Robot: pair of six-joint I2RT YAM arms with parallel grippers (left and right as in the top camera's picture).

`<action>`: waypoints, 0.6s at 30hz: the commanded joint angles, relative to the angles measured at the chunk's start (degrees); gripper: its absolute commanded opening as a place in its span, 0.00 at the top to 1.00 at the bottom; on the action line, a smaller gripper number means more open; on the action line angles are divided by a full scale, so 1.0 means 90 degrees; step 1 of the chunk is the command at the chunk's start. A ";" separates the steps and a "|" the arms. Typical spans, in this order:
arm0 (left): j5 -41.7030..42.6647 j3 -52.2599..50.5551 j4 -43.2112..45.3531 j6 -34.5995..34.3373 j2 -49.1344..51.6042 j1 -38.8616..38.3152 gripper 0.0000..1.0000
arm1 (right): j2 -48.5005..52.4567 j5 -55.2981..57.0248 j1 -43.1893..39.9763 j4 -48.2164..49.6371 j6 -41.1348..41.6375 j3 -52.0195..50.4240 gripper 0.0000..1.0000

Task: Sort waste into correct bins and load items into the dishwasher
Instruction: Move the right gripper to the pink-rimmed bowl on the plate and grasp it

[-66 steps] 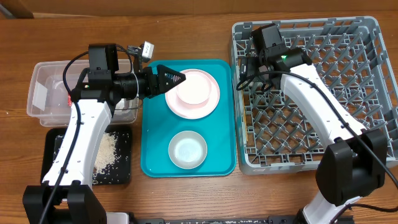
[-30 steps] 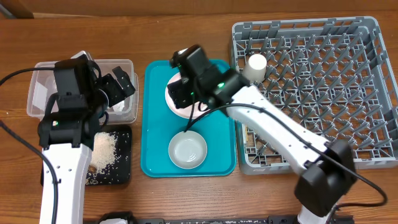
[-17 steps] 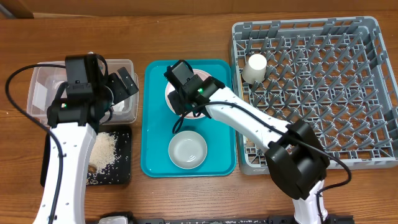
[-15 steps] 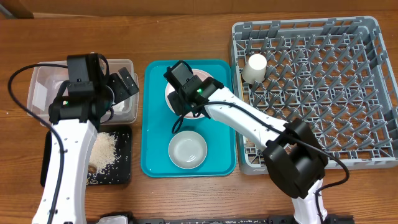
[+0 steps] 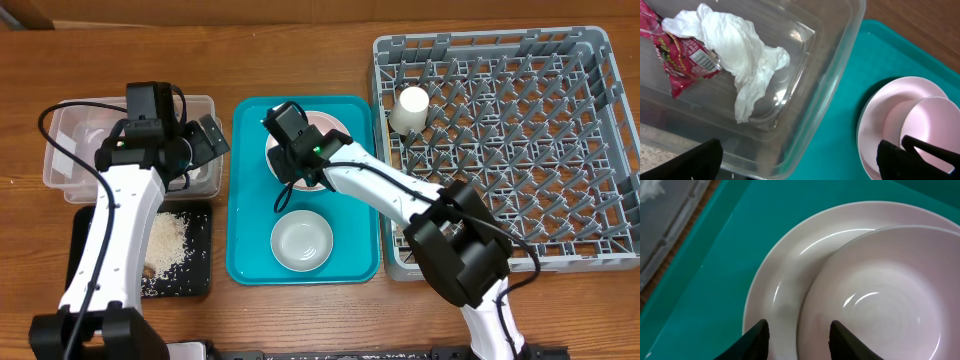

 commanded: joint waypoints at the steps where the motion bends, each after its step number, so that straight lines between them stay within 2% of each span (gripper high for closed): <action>1: -0.0100 0.0058 0.0022 -0.0068 0.0148 0.0007 0.00 | 0.0175 0.0066 -0.0061 0.0080 -0.0029 -0.0046 0.59; 2: -0.0102 0.0058 0.0022 -0.0068 0.0170 0.0007 0.00 | 0.0226 0.0068 -0.0078 0.0078 -0.0029 -0.0046 0.59; 4: -0.0102 0.0058 0.0022 -0.0068 0.0182 0.0007 0.00 | 0.0267 0.0066 -0.0100 0.0044 -0.0029 -0.0046 0.68; 7: -0.0102 0.0058 0.0022 -0.0068 0.0182 0.0007 0.00 | 0.0255 0.0092 -0.0100 -0.0015 -0.0029 -0.0044 0.76; 14: -0.0102 0.0058 0.0022 -0.0068 0.0182 0.0007 0.00 | -0.0087 0.0112 -0.0100 0.0000 -0.0034 -0.0015 0.76; 15: -0.0102 0.0058 0.0022 -0.0068 0.0182 0.0007 0.00 | -0.0160 0.0112 -0.0100 -0.0002 -0.0095 -0.0015 0.81; 18: -0.0102 0.0058 0.0022 -0.0068 0.0182 0.0007 0.00 | -0.0272 0.0109 -0.0100 -0.0007 -0.0124 -0.0015 0.87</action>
